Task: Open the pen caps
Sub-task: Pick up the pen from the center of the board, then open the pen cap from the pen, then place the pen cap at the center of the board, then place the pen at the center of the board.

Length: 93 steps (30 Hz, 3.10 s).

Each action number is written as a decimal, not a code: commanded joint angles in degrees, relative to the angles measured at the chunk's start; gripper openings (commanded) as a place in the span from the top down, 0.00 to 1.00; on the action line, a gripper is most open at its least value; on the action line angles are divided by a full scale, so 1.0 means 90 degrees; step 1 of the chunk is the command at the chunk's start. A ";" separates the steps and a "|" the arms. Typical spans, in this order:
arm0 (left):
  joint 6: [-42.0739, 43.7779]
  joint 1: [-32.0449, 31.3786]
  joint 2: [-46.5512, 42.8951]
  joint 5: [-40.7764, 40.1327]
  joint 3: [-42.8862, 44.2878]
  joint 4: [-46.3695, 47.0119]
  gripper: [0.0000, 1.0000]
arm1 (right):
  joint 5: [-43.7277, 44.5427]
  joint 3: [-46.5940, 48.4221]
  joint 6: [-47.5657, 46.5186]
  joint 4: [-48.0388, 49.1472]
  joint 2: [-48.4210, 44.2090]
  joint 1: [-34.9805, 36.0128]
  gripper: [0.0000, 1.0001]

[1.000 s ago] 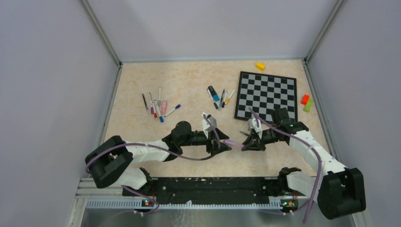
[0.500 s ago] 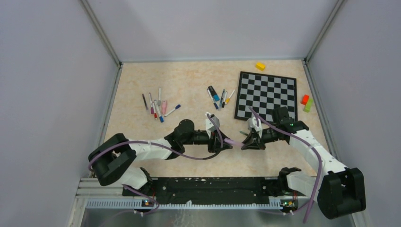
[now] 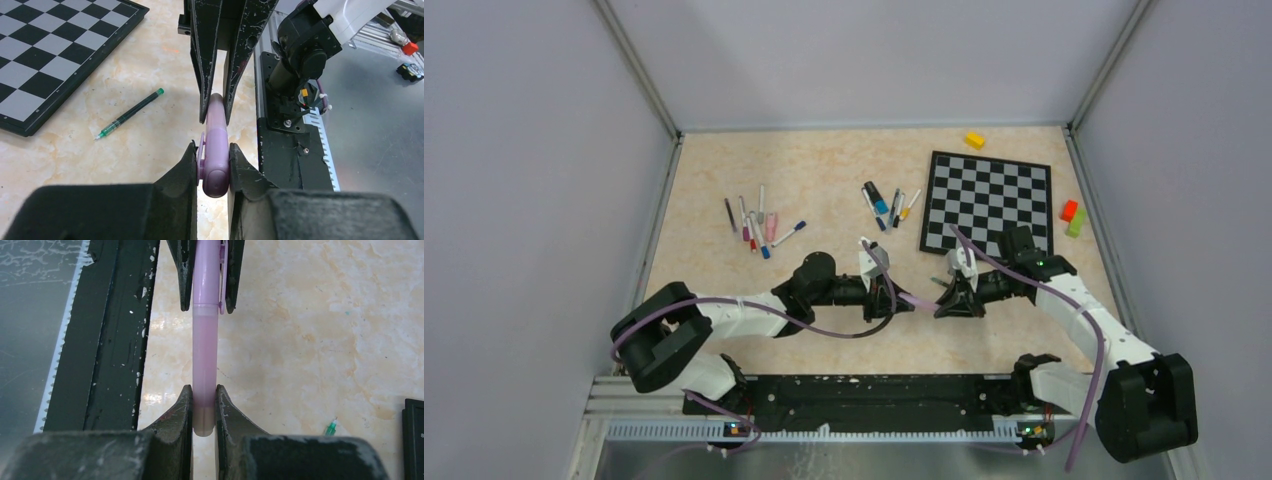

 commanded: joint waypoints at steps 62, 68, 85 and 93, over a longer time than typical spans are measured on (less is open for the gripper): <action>-0.1532 0.0985 -0.3920 -0.3002 -0.1397 -0.3503 1.00 | 0.2857 0.0355 0.2338 0.1631 0.0680 -0.0890 1.00; -0.1823 0.0986 -0.4050 -0.4236 -0.1353 -0.4303 1.00 | 0.3381 0.0453 0.2718 0.1759 0.1221 -0.1216 1.00; -0.2316 0.0986 -0.2550 -0.5199 -0.0648 -0.5503 1.00 | 0.3823 0.0783 0.3210 0.1806 0.2340 -0.1228 0.99; -0.2198 0.0980 -0.2375 -0.5245 -0.0583 -0.5617 1.00 | 0.3933 0.0917 0.3321 0.1741 0.2704 -0.1228 0.94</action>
